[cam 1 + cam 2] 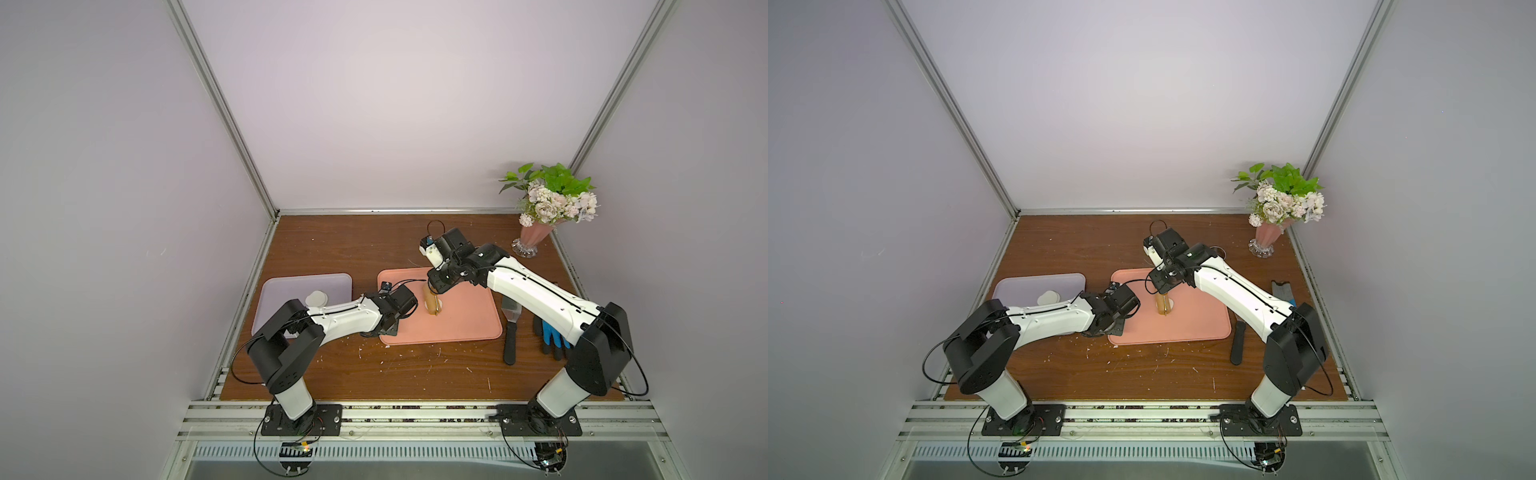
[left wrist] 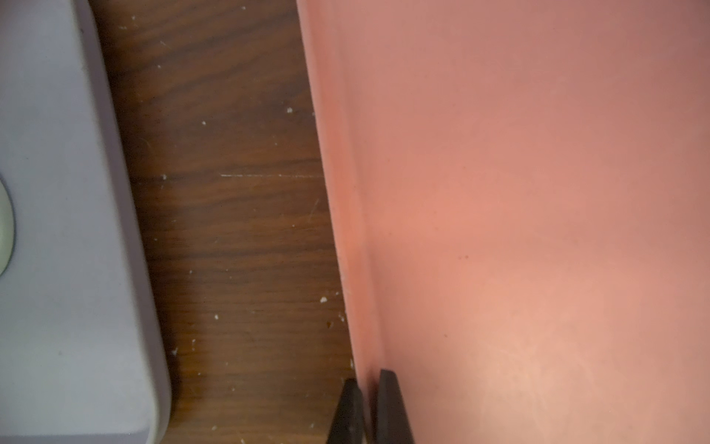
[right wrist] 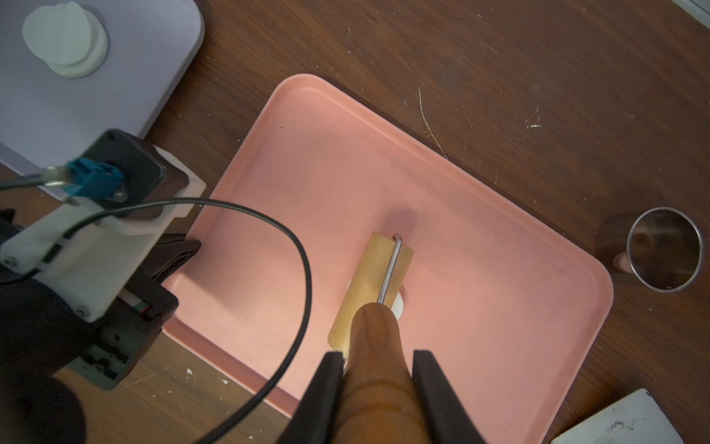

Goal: Roll out the dumpling wrappers from the dough
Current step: Flatten out the dough on the work surface.

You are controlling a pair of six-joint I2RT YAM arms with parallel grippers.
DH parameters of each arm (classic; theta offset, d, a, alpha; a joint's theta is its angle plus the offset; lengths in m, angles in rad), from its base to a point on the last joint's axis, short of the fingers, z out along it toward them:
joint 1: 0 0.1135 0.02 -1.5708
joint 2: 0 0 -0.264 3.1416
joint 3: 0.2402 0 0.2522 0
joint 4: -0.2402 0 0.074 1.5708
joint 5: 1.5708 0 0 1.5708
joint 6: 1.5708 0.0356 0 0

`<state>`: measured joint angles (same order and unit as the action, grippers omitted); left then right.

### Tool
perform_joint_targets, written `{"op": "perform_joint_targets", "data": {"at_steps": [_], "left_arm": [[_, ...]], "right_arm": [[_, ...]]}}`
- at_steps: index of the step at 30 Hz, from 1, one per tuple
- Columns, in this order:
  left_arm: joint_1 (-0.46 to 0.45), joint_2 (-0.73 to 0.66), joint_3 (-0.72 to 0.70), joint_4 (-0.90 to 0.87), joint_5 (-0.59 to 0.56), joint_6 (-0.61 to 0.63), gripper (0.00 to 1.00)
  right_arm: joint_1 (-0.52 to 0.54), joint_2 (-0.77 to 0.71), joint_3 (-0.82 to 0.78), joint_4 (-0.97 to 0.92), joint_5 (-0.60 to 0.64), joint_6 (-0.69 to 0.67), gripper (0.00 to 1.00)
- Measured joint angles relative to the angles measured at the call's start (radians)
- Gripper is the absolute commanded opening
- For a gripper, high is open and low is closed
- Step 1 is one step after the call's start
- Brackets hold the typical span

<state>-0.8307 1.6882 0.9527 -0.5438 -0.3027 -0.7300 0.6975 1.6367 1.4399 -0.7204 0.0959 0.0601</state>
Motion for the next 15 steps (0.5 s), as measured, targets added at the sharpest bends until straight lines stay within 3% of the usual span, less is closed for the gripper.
{"op": "perform_joint_targets", "data": {"at_steps": [15], "left_arm": [[-0.001, 0.002, 0.001, 0.000, -0.003, -0.001, 0.00]], "right_arm": [[-0.019, -0.027, -0.153, 0.200, -0.115, 0.049, 0.00]]}}
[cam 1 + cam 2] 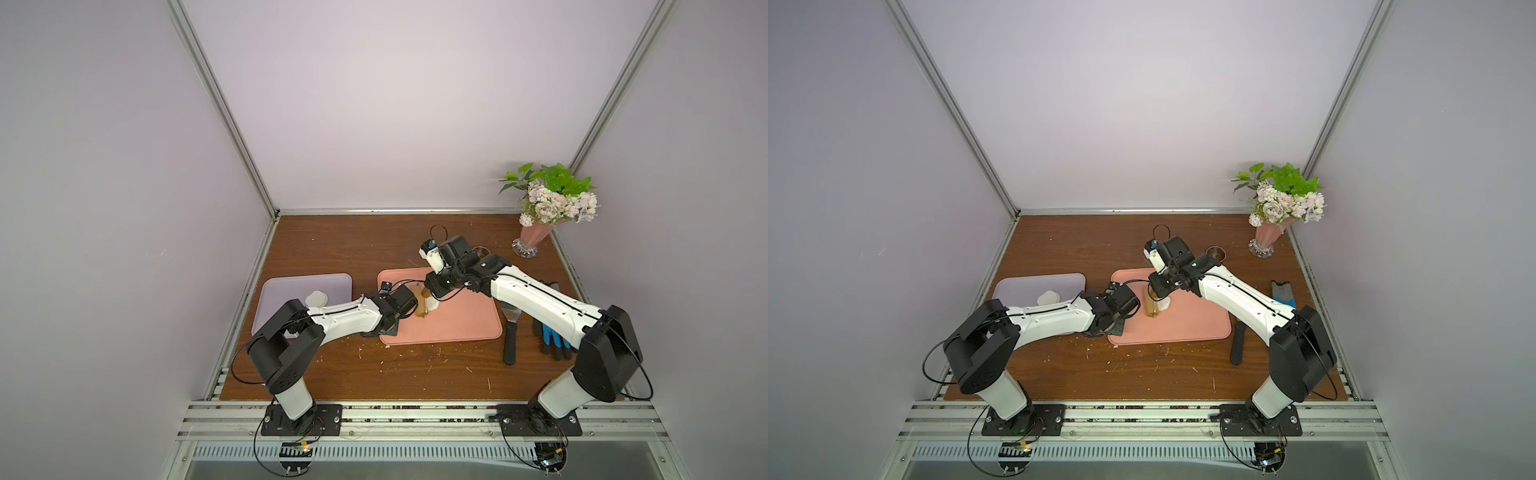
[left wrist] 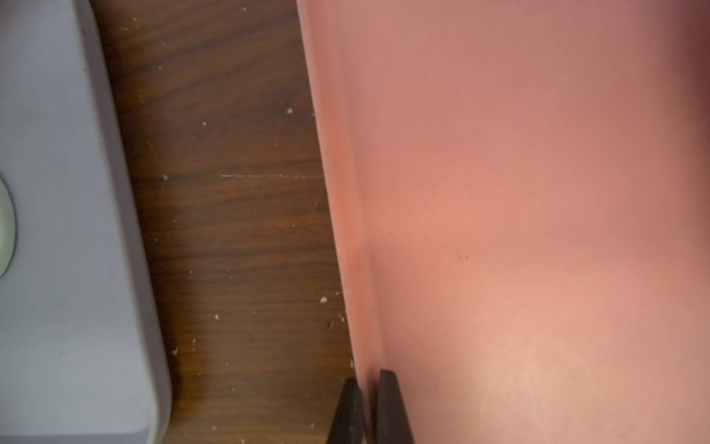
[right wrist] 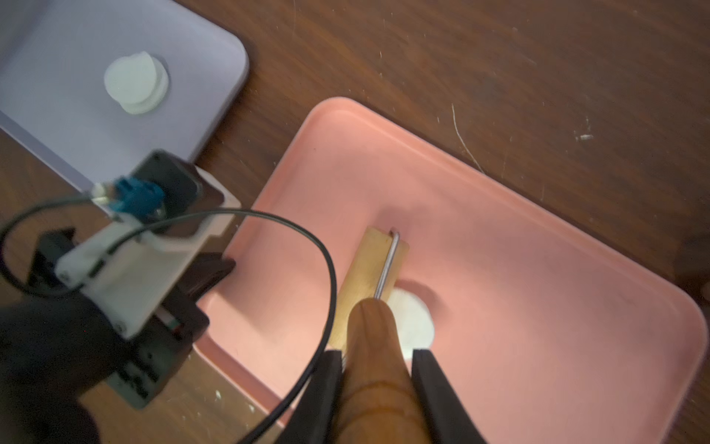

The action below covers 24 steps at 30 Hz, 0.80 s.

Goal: Roll out the dumpling wrappers from the dough
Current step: Flatten out the dough on the work surface.

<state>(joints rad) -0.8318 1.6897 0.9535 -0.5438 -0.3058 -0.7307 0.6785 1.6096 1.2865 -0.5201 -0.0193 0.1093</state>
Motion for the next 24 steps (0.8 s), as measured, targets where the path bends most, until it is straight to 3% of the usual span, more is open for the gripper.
{"op": "perform_joint_targets", "data": {"at_steps": [8, 14, 24], "left_arm": [[-0.002, 0.000, 0.000, 0.000, -0.003, 0.000, 0.00], [-0.002, 0.000, 0.000, 0.000, -0.004, -0.002, 0.00], [-0.002, 0.000, 0.000, 0.000, -0.004, -0.002, 0.00]], "right_arm": [[-0.021, 0.001, 0.007, 0.022, -0.058, 0.023, 0.00], [-0.025, -0.014, 0.067, -0.079, -0.073, 0.022, 0.00], [-0.039, -0.144, 0.071, -0.202, 0.021, 0.008, 0.00]]}}
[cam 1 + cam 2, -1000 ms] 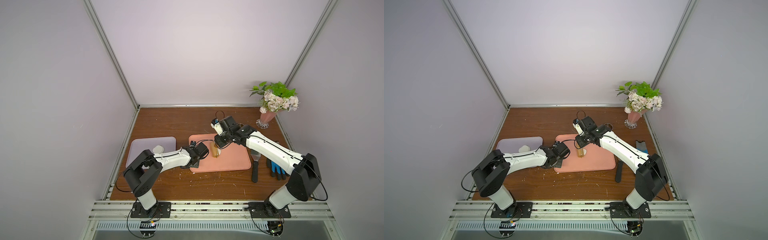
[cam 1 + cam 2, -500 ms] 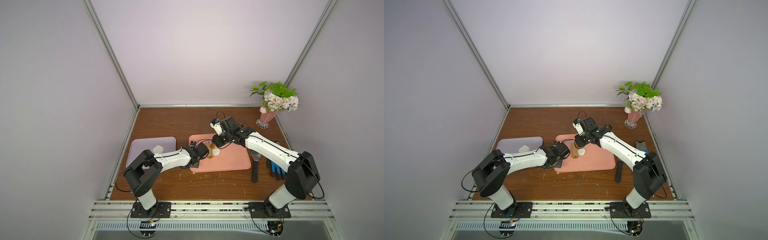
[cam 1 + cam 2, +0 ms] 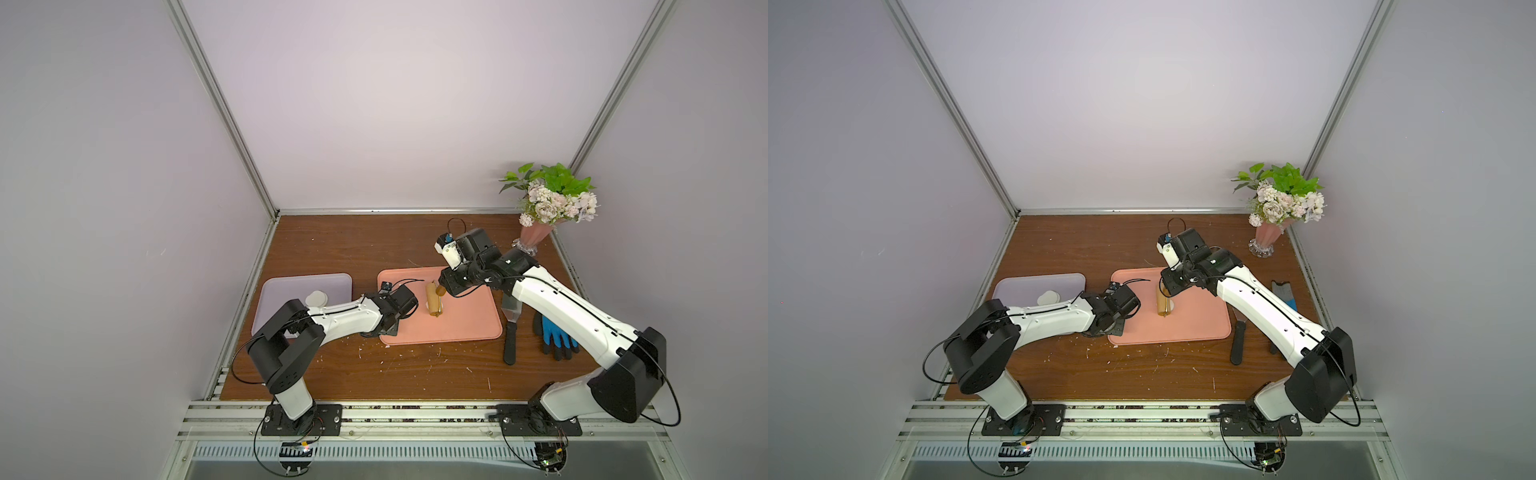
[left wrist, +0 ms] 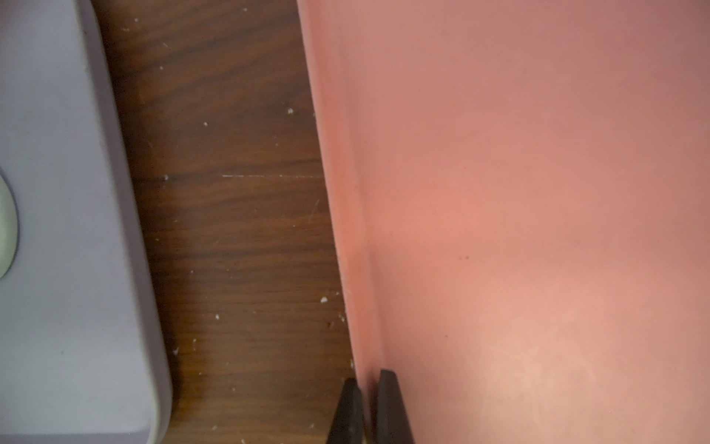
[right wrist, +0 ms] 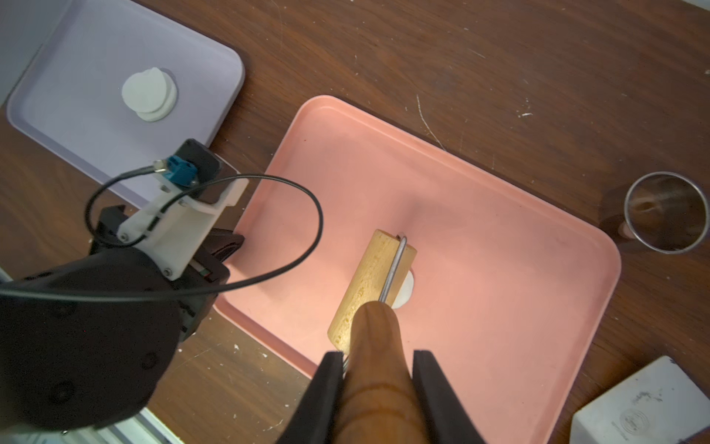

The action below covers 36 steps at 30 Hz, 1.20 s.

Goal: Roll out the dumpling wrappers from the dough
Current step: Flatten out the dough on the work surface.

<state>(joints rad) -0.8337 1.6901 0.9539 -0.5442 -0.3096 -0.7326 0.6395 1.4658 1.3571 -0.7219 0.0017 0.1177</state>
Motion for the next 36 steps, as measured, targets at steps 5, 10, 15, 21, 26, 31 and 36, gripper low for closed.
{"op": "perform_joint_targets", "data": {"at_steps": [5, 10, 15, 21, 26, 31, 36], "left_arm": [[0.000, 0.000, 0.000, 0.000, 0.000, 0.000, 0.00], [0.000, 0.004, 0.005, -0.005, 0.000, 0.000, 0.00], [0.000, 0.010, 0.014, -0.015, 0.000, 0.000, 0.00], [0.000, 0.012, 0.016, -0.018, 0.000, 0.001, 0.00], [0.000, 0.012, 0.016, -0.018, 0.000, 0.000, 0.00], [0.000, 0.013, 0.016, -0.018, 0.000, 0.000, 0.00], [0.000, 0.013, 0.016, -0.018, 0.000, 0.000, 0.00]], "right_arm": [[-0.003, 0.052, -0.013, 0.007, 0.023, -0.010, 0.00], [-0.006, 0.096, -0.013, 0.048, 0.019, -0.017, 0.00], [-0.007, 0.093, -0.044, 0.090, 0.016, -0.016, 0.00], [-0.007, 0.098, -0.079, 0.141, -0.006, -0.011, 0.00], [-0.007, 0.099, -0.122, 0.219, -0.018, 0.005, 0.00], [-0.006, 0.100, -0.167, 0.303, -0.016, 0.018, 0.00], [0.002, 0.086, -0.236, 0.418, -0.005, 0.037, 0.00]]}}
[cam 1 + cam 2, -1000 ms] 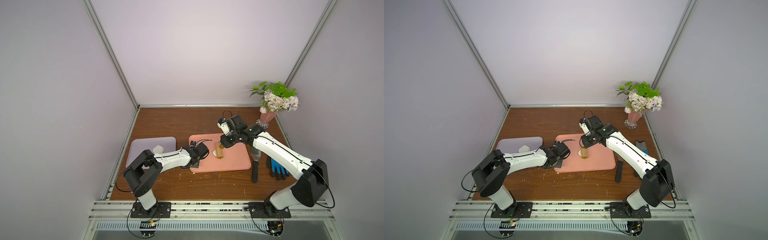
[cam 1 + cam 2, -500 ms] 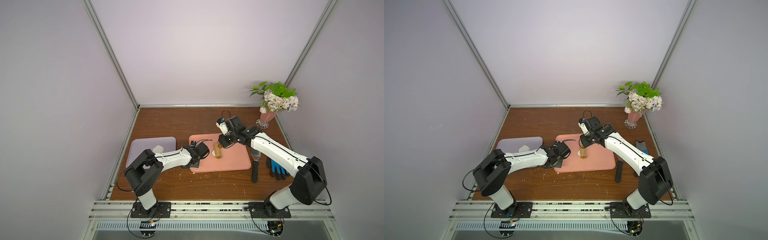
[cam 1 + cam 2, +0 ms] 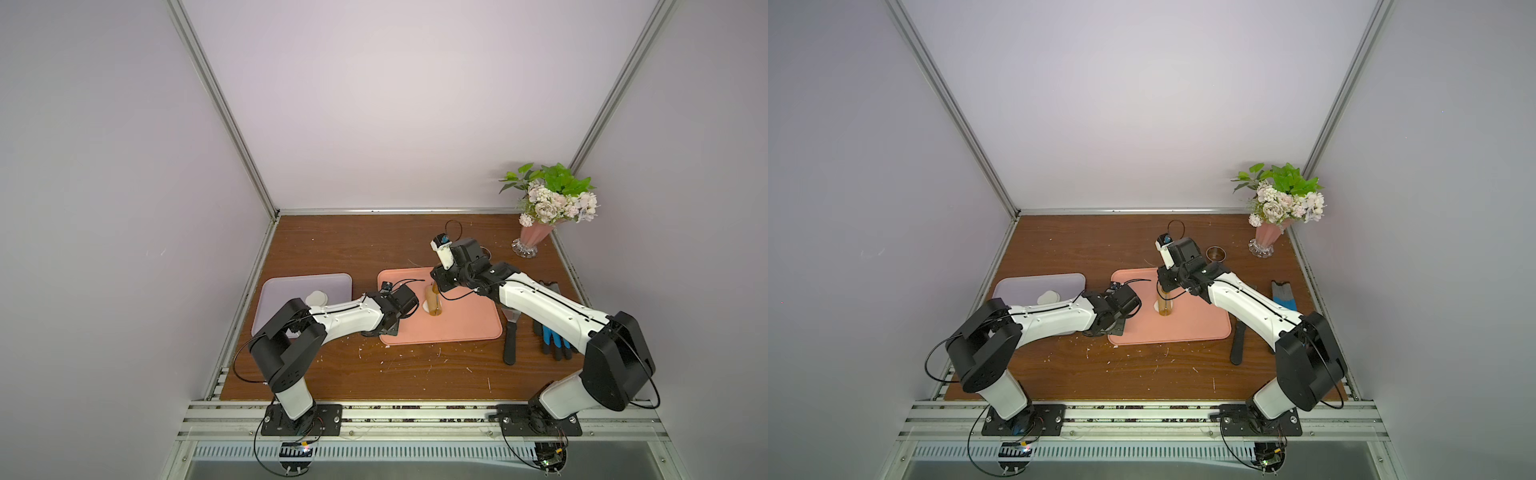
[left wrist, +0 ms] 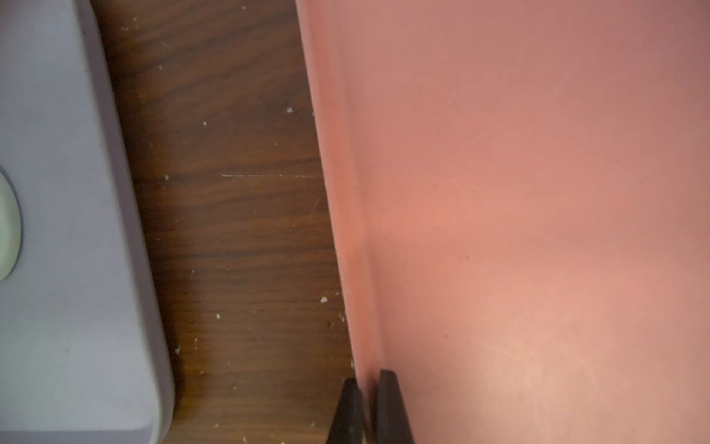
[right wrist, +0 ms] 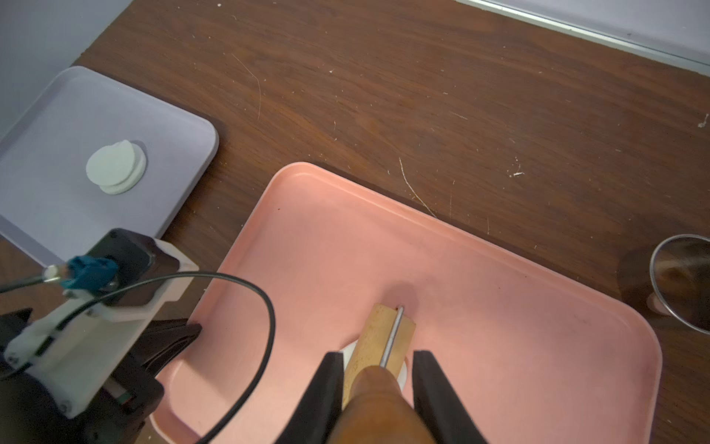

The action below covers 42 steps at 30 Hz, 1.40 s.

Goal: Roll out the dumpling wrappers from the dough
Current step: Flatten out the dough on the work surface.

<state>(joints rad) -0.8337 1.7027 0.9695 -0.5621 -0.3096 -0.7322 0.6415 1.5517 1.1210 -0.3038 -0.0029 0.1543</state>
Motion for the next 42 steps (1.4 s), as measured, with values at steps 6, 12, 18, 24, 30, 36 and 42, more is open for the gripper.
{"op": "perform_joint_targets", "data": {"at_steps": [6, 12, 18, 24, 30, 36, 42], "left_arm": [[0.000, 0.000, 0.000, 0.000, 0.000, 0.000, 0.00], [0.000, 0.000, 0.000, 0.000, 0.000, 0.000, 0.00], [0.000, 0.000, 0.000, 0.000, -0.001, 0.000, 0.00], [0.000, 0.000, 0.000, 0.000, -0.001, -0.001, 0.00], [0.000, 0.000, 0.000, 0.000, -0.001, -0.001, 0.00], [-0.001, 0.000, 0.000, 0.000, -0.002, -0.001, 0.00], [-0.001, 0.000, 0.001, 0.000, -0.003, -0.001, 0.00]], "right_arm": [[0.029, -0.044, -0.083, 0.101, 0.033, 0.020, 0.00], [0.047, -0.109, -0.182, 0.194, 0.056, 0.051, 0.00], [0.048, -0.145, -0.250, 0.267, 0.060, 0.086, 0.00], [0.051, -0.158, -0.270, 0.303, 0.055, 0.102, 0.00], [0.054, -0.176, -0.252, 0.278, 0.051, 0.105, 0.00], [0.058, -0.206, -0.188, 0.124, 0.034, 0.108, 0.00], [0.055, -0.274, -0.175, -0.017, -0.008, 0.118, 0.00]]}}
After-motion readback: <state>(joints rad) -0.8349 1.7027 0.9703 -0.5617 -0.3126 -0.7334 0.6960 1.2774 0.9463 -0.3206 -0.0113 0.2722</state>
